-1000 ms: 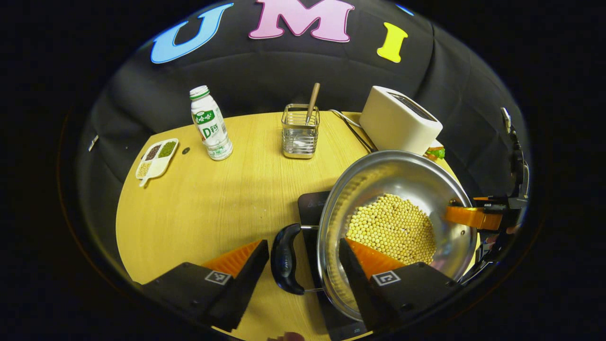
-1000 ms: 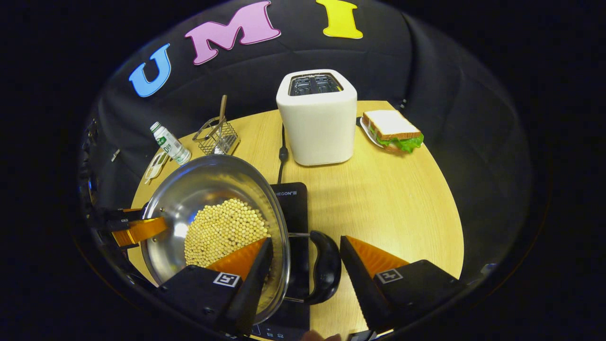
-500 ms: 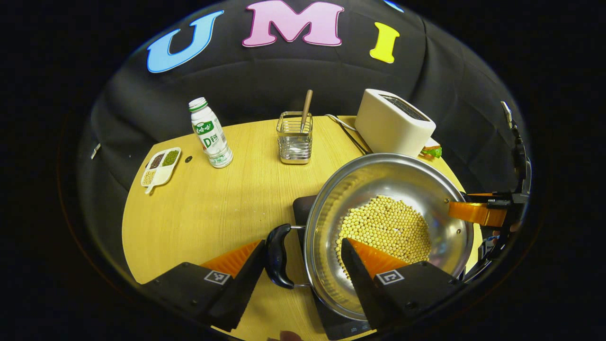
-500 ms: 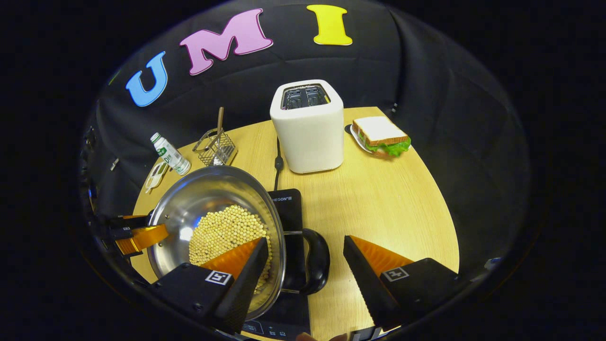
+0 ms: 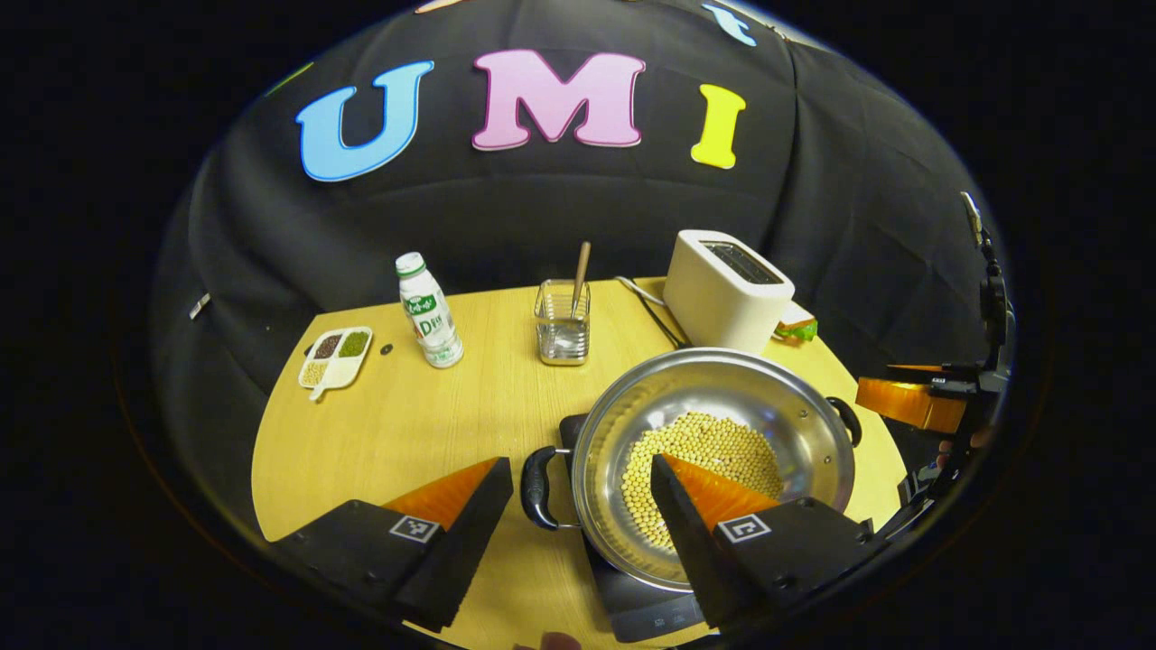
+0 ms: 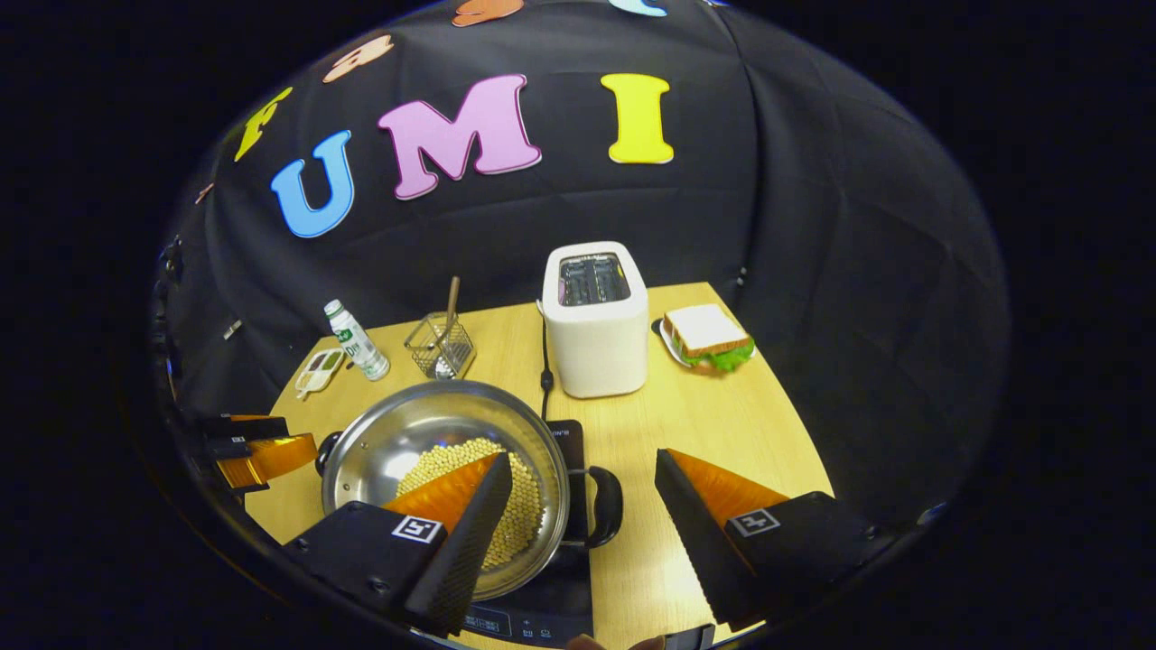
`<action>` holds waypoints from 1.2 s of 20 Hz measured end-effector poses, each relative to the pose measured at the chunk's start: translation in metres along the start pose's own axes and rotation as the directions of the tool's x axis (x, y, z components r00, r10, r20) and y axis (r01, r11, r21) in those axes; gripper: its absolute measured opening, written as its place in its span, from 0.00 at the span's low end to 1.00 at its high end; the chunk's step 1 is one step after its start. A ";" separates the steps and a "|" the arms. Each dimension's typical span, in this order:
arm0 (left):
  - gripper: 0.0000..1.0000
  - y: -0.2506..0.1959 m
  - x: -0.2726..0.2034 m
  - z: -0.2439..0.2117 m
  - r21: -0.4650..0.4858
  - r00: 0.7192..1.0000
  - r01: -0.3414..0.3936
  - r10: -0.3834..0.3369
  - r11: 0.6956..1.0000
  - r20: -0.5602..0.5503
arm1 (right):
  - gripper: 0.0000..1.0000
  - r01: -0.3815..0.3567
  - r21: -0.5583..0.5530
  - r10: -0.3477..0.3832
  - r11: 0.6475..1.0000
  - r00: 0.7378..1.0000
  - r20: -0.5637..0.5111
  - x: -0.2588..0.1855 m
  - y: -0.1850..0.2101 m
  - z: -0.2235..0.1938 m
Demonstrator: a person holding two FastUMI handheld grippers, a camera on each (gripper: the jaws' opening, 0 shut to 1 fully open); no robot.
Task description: First push the handle of the pot to place it horizontally, then grasp the pot with both hands and set it on the induction cooktop.
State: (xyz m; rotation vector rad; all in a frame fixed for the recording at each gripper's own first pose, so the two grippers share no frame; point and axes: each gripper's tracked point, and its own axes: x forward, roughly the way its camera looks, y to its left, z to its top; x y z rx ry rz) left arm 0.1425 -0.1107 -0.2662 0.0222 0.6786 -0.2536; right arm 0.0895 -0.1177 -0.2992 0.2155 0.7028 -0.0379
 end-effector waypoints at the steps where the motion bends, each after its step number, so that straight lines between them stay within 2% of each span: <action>1: 0.96 -0.004 -0.009 0.008 0.004 1.000 0.009 -0.009 1.000 0.030 | 0.99 0.000 -0.005 0.000 1.000 0.999 0.036 -0.009 0.003 0.010; 4: 0.96 -0.012 -0.040 0.032 0.019 0.992 0.029 -0.031 0.999 0.120 | 0.99 0.012 -0.026 -0.009 1.000 0.990 0.142 -0.037 0.006 0.042; 8: 0.96 -0.023 -0.084 0.066 0.030 0.968 0.037 -0.043 0.999 0.247 | 0.98 0.012 -0.063 0.005 0.998 0.963 0.270 -0.079 0.016 0.084; 10: 0.96 -0.027 -0.108 0.084 0.048 0.948 0.023 -0.037 0.999 0.316 | 0.98 0.000 -0.049 0.015 0.999 0.952 0.306 -0.101 0.022 0.098; 13: 0.95 -0.027 -0.143 0.107 0.096 0.912 -0.044 0.001 0.994 0.409 | 0.98 -0.013 -0.018 0.018 1.000 0.932 0.361 -0.130 0.030 0.114; 15: 0.95 -0.035 -0.160 0.114 0.098 0.886 -0.048 -0.003 0.994 0.463 | 0.98 -0.015 -0.024 0.023 1.000 0.917 0.398 -0.147 0.035 0.120; 19: 0.95 -0.045 -0.192 0.123 0.055 0.843 -0.004 -0.027 0.998 0.537 | 0.98 -0.011 -0.059 0.039 0.998 0.872 0.487 -0.184 0.050 0.135; 21: 0.96 -0.035 -0.209 0.129 0.020 0.826 -0.013 -0.001 1.000 0.563 | 0.98 -0.009 -0.067 0.042 0.998 0.852 0.522 -0.199 0.053 0.133; 24: 0.96 -0.017 -0.234 0.140 -0.037 0.783 -0.043 0.056 0.998 0.619 | 0.98 -0.002 -0.074 0.045 0.997 0.815 0.577 -0.220 0.065 0.144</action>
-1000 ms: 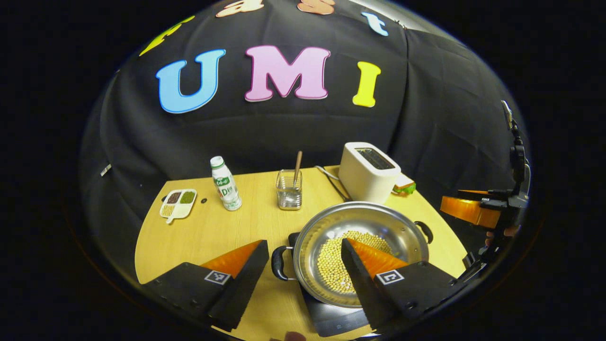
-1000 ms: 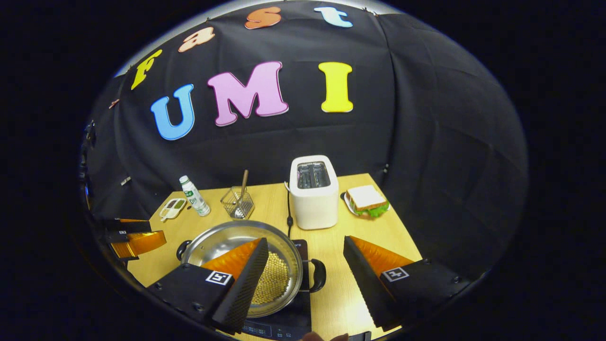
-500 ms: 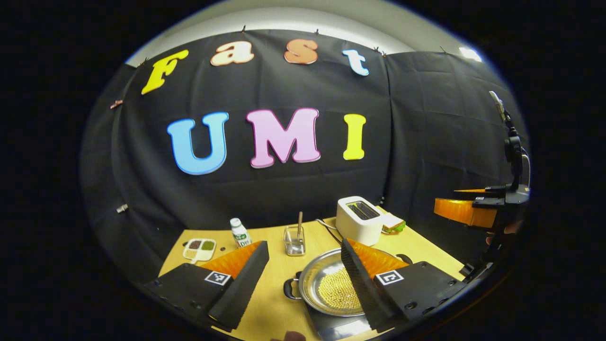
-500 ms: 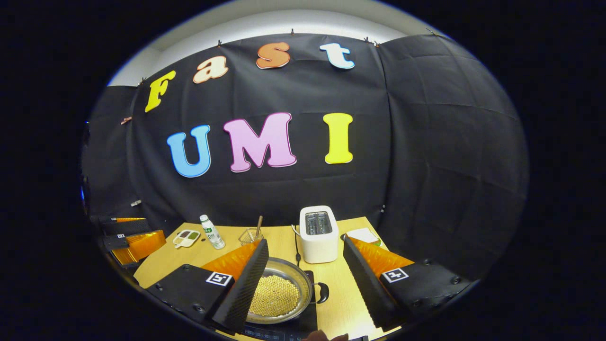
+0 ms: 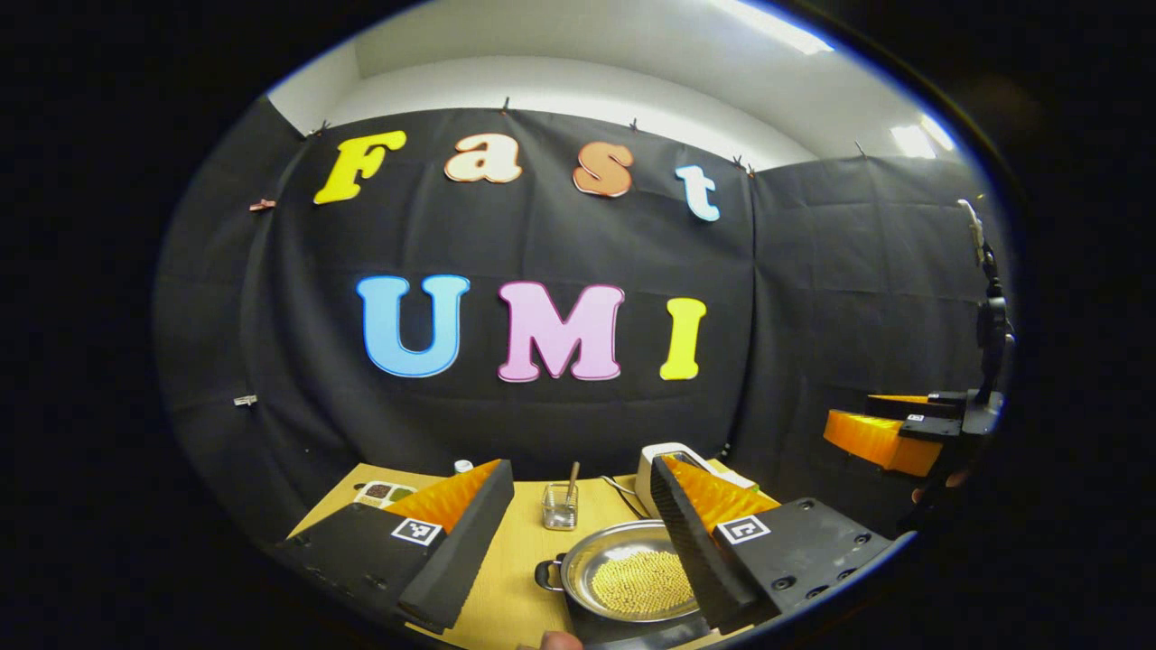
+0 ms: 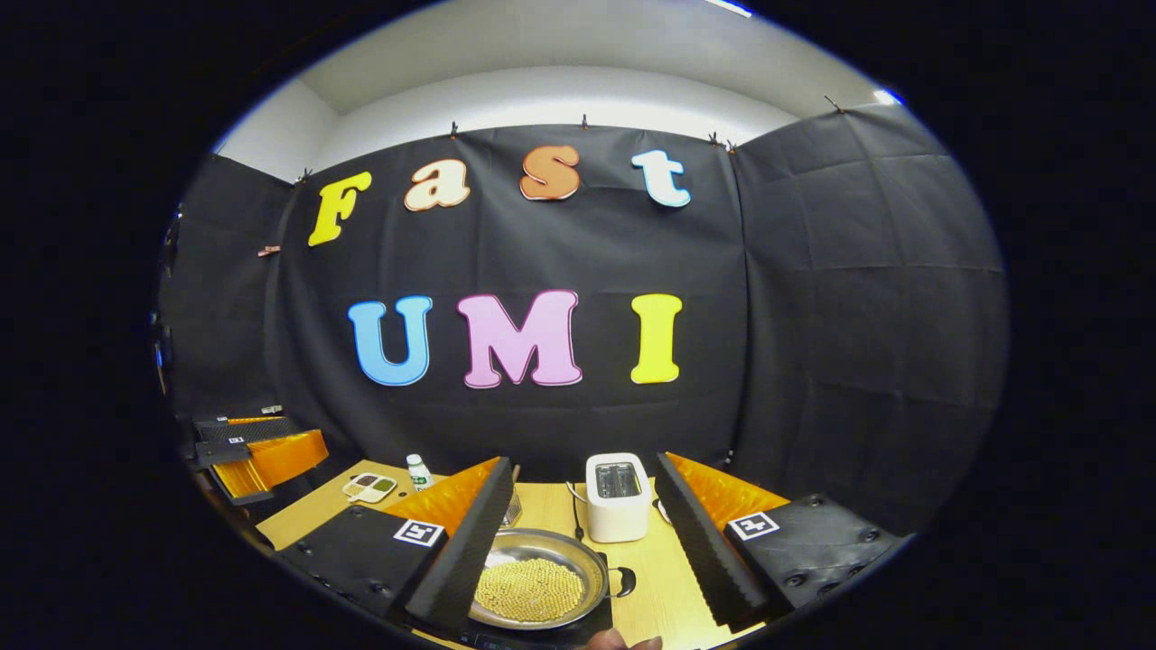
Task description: First push the handle of the pot to place it horizontally, then grasp the pot with both hands and set it on the induction cooktop.
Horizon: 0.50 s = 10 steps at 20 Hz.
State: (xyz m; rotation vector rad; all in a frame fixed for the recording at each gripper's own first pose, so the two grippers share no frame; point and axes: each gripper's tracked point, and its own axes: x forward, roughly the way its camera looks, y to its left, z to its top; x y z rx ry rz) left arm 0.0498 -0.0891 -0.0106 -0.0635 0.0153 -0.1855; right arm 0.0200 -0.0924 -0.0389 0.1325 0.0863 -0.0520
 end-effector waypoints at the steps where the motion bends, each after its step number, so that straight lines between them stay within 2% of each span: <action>1: 0.95 0.006 -0.005 0.007 0.002 1.000 -0.018 0.018 1.000 0.021 | 0.98 0.000 -0.009 0.000 1.000 1.000 0.016 -0.002 0.003 0.005; 5: 0.95 0.030 -0.023 0.023 0.045 0.994 -0.086 0.083 0.995 0.066 | 0.98 -0.002 -0.013 0.002 1.000 1.000 0.026 -0.016 0.017 0.011; 10: 0.95 0.039 -0.039 0.023 0.024 0.993 -0.102 0.100 0.995 0.065 | 0.98 0.018 0.007 -0.018 1.000 0.999 0.047 -0.024 0.018 0.019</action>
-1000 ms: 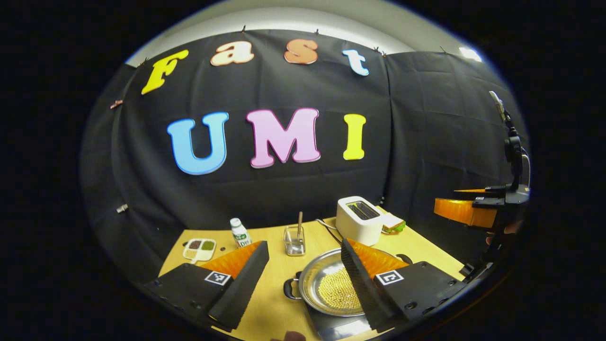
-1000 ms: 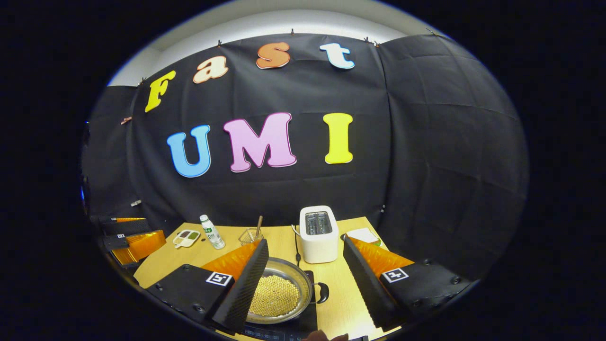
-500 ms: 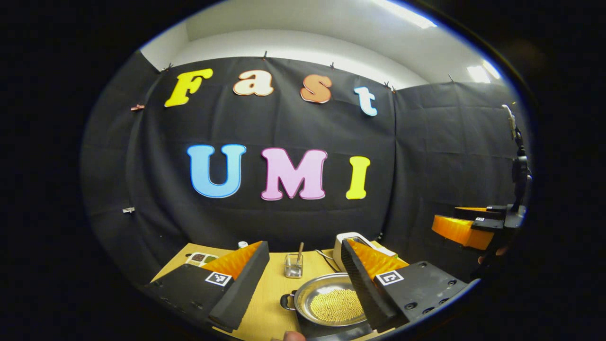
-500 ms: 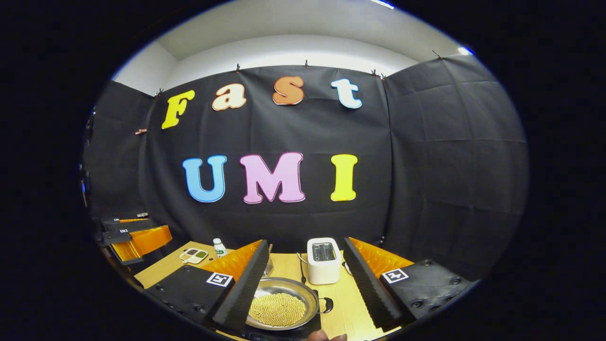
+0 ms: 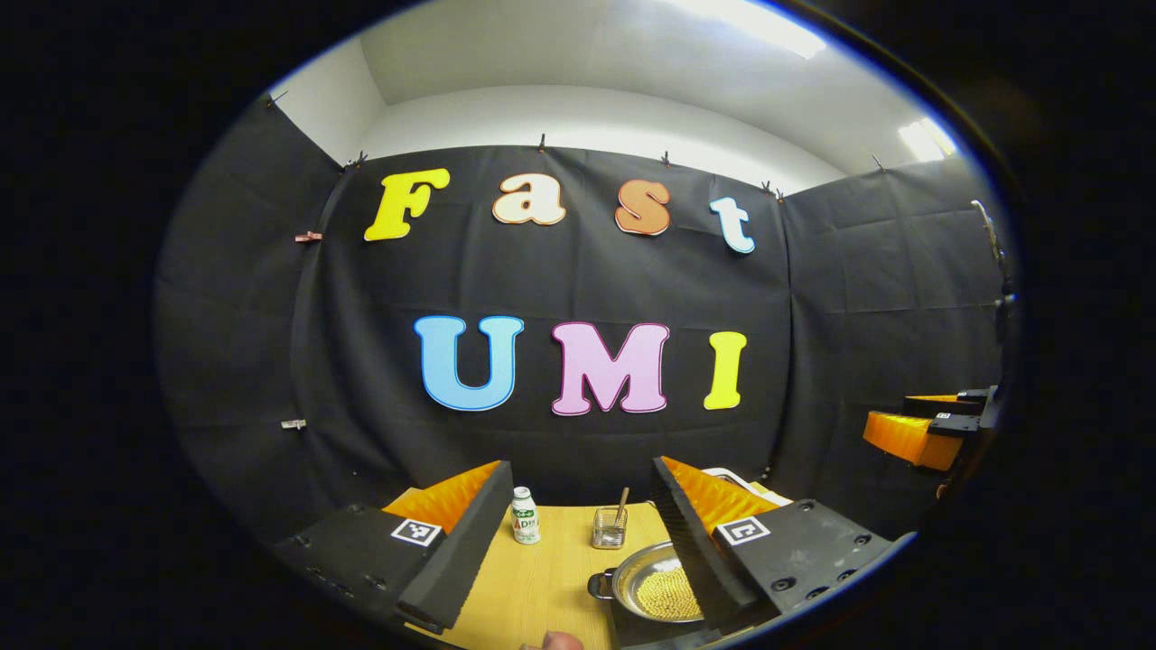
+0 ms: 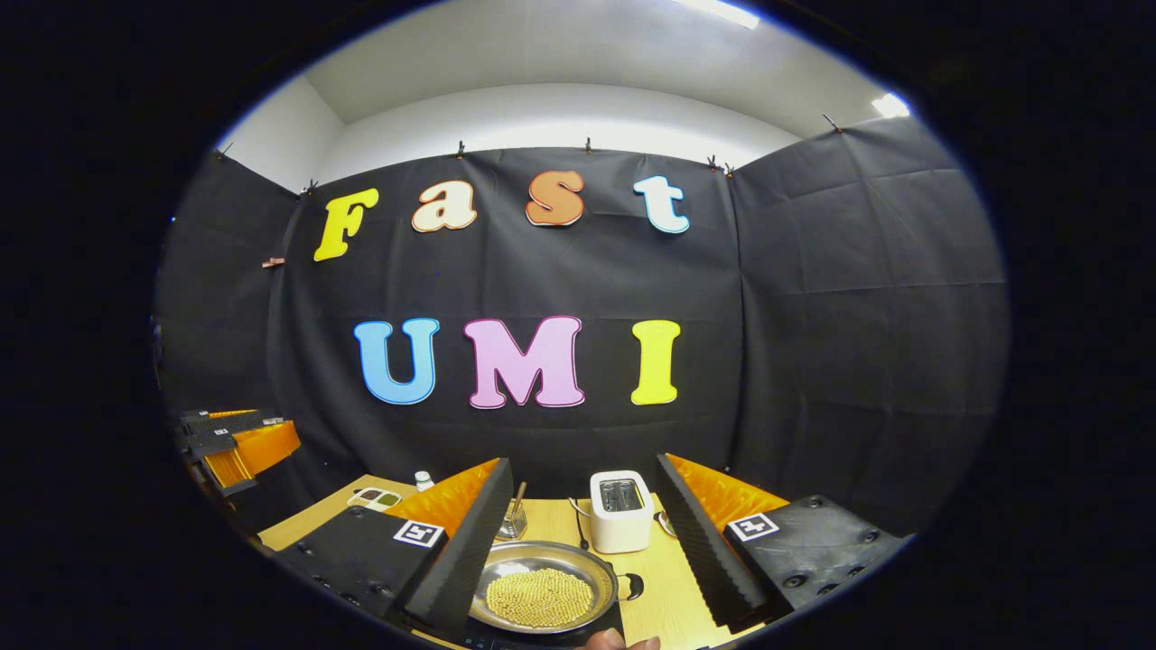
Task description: First push the handle of the pot to place it horizontally, then grasp the pot with both hands and set it on the induction cooktop.
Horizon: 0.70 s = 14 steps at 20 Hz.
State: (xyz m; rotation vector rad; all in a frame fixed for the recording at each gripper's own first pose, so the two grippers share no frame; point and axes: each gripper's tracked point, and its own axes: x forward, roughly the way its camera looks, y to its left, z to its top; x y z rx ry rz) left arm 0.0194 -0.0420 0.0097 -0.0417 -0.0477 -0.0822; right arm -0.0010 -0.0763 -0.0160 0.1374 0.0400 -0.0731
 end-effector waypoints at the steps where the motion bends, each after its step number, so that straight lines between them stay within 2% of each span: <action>1: 0.95 0.003 -0.002 -0.001 -0.006 1.000 0.004 -0.004 1.000 -0.001 | 0.98 0.006 -0.001 -0.006 1.000 1.000 0.002 0.000 -0.002 0.000; 4: 0.95 0.017 -0.004 -0.001 -0.006 1.000 0.006 -0.006 1.000 0.001 | 1.00 0.015 -0.020 -0.015 1.000 1.000 0.003 -0.001 -0.005 -0.003; 5: 0.95 0.019 -0.004 0.000 -0.002 1.000 0.003 -0.003 1.000 0.001 | 0.98 0.016 -0.021 -0.015 1.000 1.000 0.002 -0.001 -0.005 -0.003; 14: 0.95 0.014 -0.003 -0.003 0.014 1.000 0.028 -0.028 1.000 -0.014 | 0.98 0.015 -0.016 -0.015 1.000 1.000 0.003 0.001 -0.005 -0.004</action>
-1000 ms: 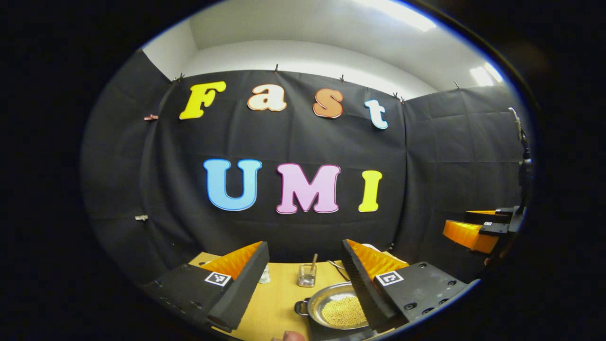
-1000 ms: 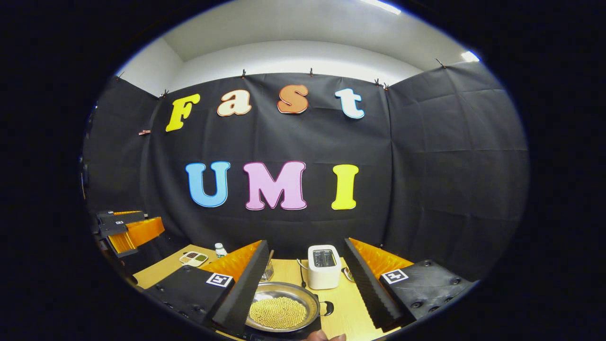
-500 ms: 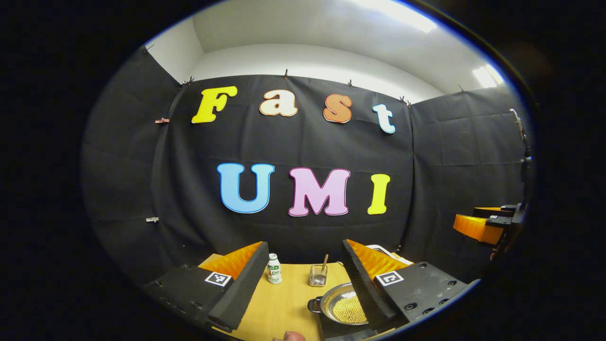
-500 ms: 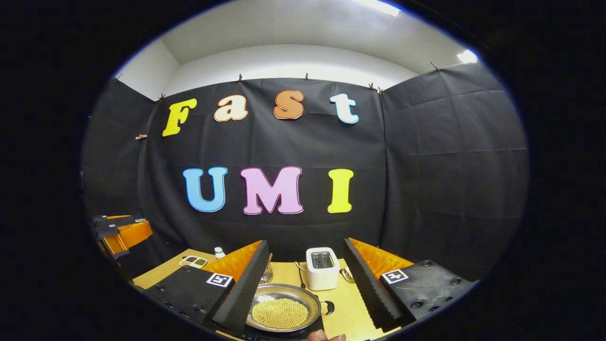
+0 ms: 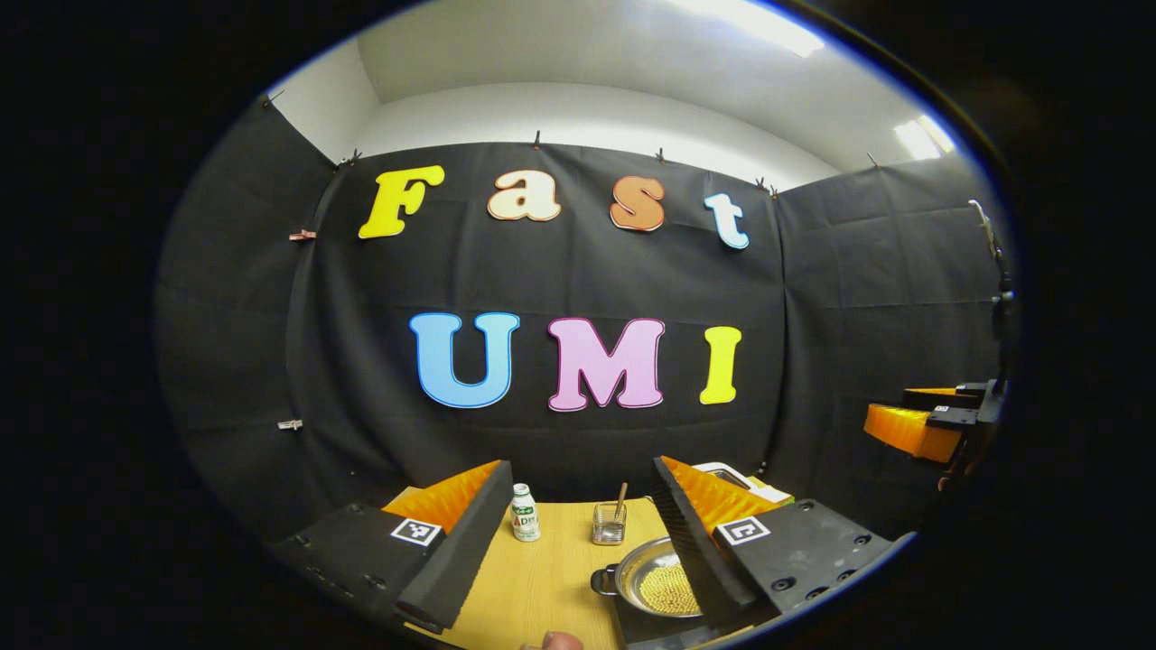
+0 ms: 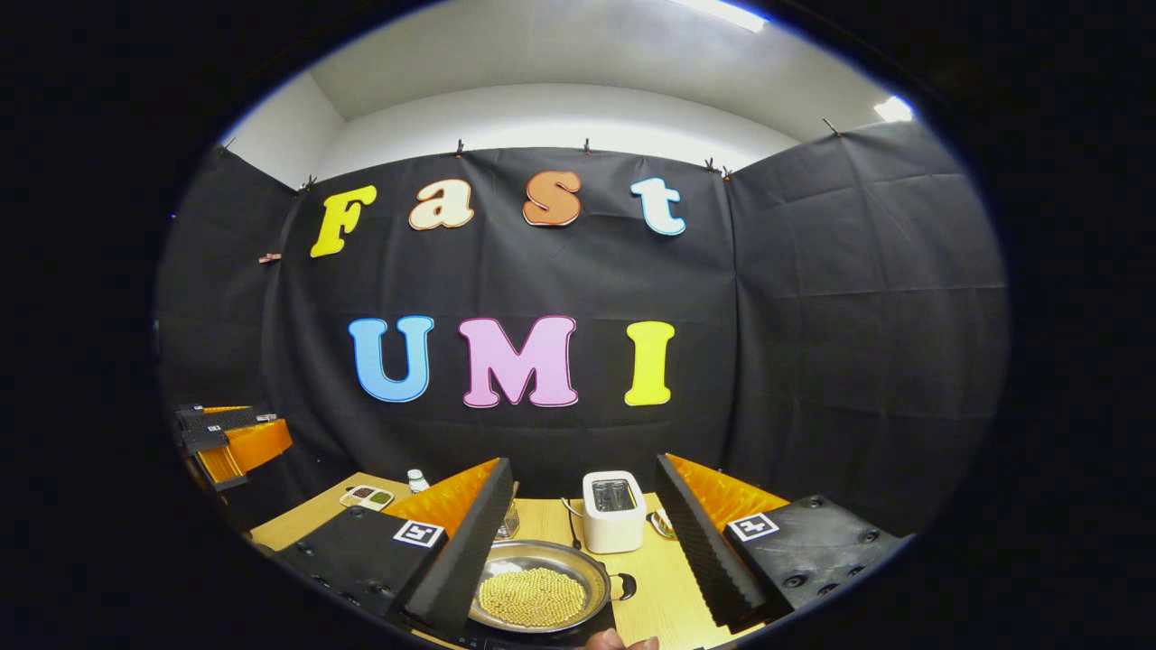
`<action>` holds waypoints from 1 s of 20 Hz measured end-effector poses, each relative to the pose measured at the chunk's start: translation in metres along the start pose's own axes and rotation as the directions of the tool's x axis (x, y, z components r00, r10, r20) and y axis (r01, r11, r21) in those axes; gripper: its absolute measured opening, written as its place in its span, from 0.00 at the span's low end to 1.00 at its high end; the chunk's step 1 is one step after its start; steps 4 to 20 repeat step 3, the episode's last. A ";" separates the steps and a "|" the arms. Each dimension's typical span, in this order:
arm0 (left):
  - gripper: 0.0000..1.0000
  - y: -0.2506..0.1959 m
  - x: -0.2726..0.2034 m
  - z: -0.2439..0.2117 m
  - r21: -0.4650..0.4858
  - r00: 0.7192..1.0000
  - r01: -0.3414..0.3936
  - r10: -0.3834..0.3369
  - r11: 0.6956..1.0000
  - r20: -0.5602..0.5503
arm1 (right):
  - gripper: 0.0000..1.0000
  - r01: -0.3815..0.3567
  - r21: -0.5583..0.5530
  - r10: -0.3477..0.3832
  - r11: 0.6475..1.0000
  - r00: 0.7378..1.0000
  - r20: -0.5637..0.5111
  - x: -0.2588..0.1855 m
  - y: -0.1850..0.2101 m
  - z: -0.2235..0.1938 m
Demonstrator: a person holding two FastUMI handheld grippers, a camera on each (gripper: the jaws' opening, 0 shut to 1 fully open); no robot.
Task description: First push the handle of the pot to place it horizontally, then grasp the pot with both hands and set it on the induction cooktop.
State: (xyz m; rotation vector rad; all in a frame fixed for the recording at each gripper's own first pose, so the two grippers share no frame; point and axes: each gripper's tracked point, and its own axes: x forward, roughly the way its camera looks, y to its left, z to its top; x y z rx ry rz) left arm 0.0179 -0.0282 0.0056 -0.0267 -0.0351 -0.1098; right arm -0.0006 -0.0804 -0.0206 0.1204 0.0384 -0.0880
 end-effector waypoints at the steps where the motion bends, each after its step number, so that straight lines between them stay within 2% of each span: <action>1: 0.95 0.000 0.000 0.001 0.002 1.000 0.001 -0.001 1.000 -0.002 | 0.98 0.001 0.003 -0.001 1.000 1.000 0.000 0.000 0.000 0.000; 20: 0.95 0.000 0.000 0.002 0.006 1.000 0.001 -0.001 1.000 -0.002 | 0.98 0.000 0.008 0.000 1.000 1.000 -0.006 0.001 -0.003 -0.002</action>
